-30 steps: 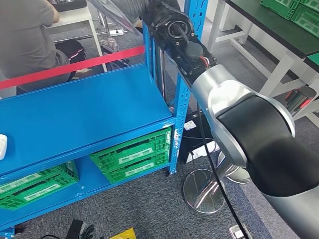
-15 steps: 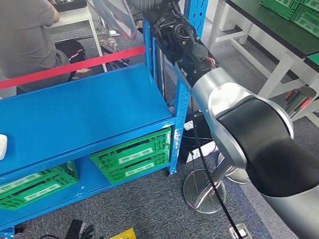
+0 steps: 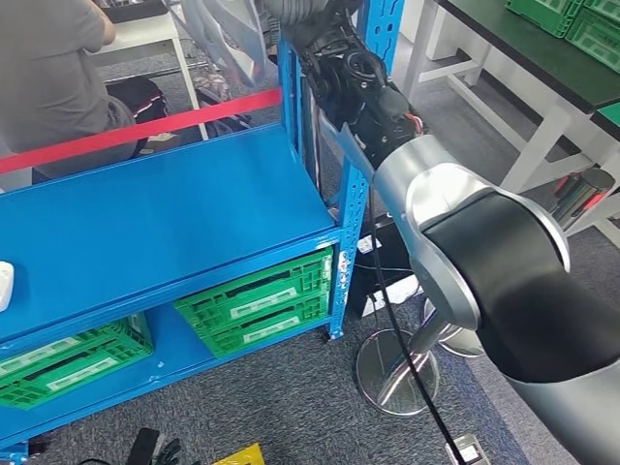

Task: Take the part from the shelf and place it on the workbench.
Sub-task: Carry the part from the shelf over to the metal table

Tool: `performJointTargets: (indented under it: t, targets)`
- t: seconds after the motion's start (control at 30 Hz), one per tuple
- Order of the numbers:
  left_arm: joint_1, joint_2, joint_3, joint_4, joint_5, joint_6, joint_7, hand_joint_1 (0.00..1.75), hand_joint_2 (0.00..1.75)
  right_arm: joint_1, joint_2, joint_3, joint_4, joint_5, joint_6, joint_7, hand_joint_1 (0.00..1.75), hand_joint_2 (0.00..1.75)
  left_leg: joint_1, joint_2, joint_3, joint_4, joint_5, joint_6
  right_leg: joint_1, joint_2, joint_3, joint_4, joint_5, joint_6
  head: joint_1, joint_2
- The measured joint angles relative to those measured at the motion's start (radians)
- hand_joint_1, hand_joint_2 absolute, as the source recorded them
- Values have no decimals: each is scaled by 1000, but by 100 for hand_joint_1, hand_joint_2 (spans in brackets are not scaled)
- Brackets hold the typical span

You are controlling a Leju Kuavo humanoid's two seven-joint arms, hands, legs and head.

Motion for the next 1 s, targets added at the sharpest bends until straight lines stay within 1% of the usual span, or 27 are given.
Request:
performJointTargets:
  t: [0.33, 0.5, 0.77, 1.0]
  targets:
    - [2, 3, 0, 0, 0, 0, -1, 0, 175, 4, 0, -1, 15, -71, 43, 18, 175, 175, 0, 0, 0, 0, 0, 0, 0, 0, 0, 0, 0, 0, 0, 0]
    - [2, 4, 0, 0, -1, 4, -2, 0, 175, 5, 0, 0, 21, -74, 46, 18, 175, 175, 0, 0, 0, 0, 0, 0, 0, 0, 0, 0, 0, 0, 0, 0]
    - [2, 5, 0, 0, 1, 35, -13, 0, 175, 6, 0, 8, 23, -86, 44, 18, 175, 175, 0, 0, 0, 0, 0, 0, 0, 0, 0, 0, 0, 0, 0, 0]
    - [2, 6, 0, 0, 1, 39, -14, 0, 175, 8, 0, 10, 23, -86, 41, 17, 175, 175, 0, 0, 0, 0, 0, 0, 0, 0, 0, 0, 0, 0, 0, 0]
